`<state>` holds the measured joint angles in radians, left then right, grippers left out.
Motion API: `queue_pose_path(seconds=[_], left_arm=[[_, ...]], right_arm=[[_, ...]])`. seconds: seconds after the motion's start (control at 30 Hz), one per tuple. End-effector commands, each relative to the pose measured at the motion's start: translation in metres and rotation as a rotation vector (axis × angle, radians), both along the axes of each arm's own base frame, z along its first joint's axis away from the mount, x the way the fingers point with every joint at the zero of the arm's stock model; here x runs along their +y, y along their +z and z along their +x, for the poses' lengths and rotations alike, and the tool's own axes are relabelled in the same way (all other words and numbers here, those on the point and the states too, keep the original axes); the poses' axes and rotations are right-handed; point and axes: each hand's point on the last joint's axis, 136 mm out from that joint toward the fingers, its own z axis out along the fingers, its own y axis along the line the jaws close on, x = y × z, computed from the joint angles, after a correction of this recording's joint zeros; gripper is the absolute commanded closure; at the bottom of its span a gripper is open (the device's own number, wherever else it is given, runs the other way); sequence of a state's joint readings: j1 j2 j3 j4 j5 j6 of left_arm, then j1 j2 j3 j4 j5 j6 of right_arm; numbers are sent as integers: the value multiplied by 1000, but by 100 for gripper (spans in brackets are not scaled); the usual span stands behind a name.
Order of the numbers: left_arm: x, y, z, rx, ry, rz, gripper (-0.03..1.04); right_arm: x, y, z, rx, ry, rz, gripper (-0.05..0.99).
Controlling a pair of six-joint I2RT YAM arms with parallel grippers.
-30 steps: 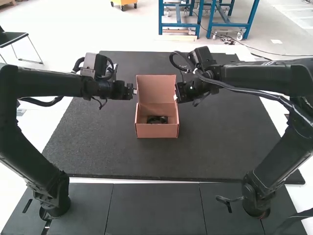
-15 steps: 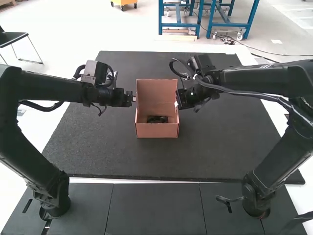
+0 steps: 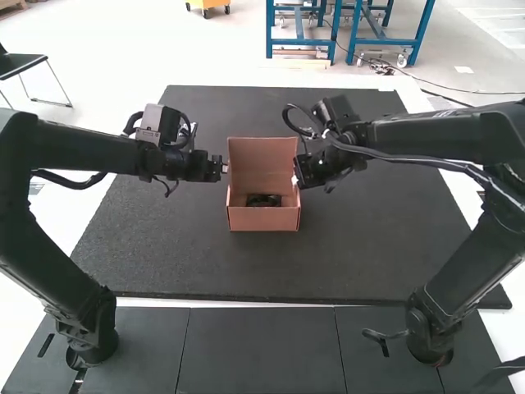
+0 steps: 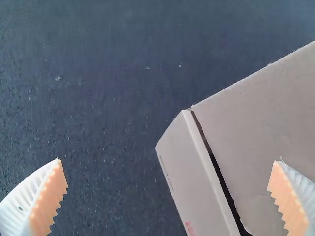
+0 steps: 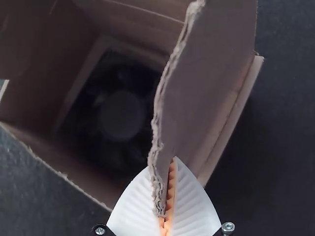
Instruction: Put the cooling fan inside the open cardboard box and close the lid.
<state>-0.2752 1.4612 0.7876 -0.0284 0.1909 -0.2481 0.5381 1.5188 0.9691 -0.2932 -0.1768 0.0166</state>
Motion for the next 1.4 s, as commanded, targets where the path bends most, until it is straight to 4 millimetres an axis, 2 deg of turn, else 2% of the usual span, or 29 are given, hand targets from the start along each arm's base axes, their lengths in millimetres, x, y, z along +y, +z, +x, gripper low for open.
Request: queue_pose_path(seconds=[0.0,0.23,0.53,0.8,0.83,1.0,1.2,1.37], left_arm=[[-2,-9,-4,10,-17,12,5],[-1,-16,-8,26,-16,17,5],[-10,-18,-15,43,-42,22,5],[-7,-16,-17,50,-38,28,5],[-7,-16,-18,53,-36,30,5],[9,-15,-17,51,5,76,5],[49,-11,-5,22,108,135,5],[74,4,5,-13,172,150,5]], right_arm=[[11,-7,-14,33,43,17,96],[10,-13,-18,44,41,13,96],[7,-18,-21,55,42,2,96],[1,-25,-22,55,42,-34,96],[0,-24,-21,49,36,-38,92],[0,-15,-14,30,24,-49,41],[-1,-8,-12,24,27,-53,26],[-3,4,-16,23,45,-61,23]])
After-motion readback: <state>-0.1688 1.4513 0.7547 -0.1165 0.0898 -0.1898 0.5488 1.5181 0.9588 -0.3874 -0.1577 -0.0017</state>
